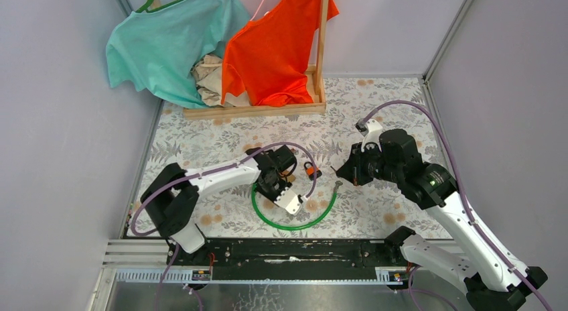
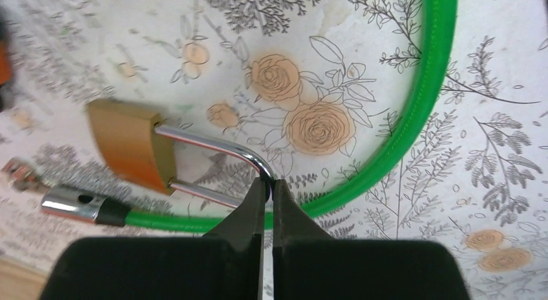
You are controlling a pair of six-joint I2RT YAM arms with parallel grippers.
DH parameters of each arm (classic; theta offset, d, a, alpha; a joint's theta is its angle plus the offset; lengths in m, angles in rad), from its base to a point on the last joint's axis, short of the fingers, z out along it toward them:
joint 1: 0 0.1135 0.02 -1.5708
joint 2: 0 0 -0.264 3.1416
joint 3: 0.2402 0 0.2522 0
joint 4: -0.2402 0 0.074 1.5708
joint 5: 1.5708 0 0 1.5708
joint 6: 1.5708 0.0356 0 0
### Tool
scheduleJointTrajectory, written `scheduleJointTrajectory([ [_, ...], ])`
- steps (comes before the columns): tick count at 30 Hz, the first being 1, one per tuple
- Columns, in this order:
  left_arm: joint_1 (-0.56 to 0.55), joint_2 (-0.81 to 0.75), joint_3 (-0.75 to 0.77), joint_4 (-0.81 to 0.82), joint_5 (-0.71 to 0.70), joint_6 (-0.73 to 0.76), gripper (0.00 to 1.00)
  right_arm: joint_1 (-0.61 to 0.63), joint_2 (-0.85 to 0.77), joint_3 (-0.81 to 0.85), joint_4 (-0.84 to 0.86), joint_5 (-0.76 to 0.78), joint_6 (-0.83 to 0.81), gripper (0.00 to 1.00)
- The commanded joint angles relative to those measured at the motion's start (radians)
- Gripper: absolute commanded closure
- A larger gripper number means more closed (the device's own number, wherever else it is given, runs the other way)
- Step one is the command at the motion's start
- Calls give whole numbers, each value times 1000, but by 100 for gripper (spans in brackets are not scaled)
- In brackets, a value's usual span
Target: Unlock with the key
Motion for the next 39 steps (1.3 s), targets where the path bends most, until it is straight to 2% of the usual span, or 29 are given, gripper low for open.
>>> scheduleJointTrajectory([
  [1, -7, -70, 94, -141, 54, -87, 100, -5, -8, 48, 13, 15, -15, 100],
  [8, -8, -120, 154, -237, 126, -178, 100, -5, -21, 59, 8, 9, -13, 100],
  [20, -9, -31, 354, -349, 184, -330, 100, -5, -39, 64, 4, 15, -3, 100],
  [36, -5, 64, 402, -330, 149, -425, 100, -4, -49, 54, 13, 19, -6, 100],
  [39, -5, 62, 397, -299, 111, -430, 87, -5, -51, 53, 14, 20, -10, 100],
])
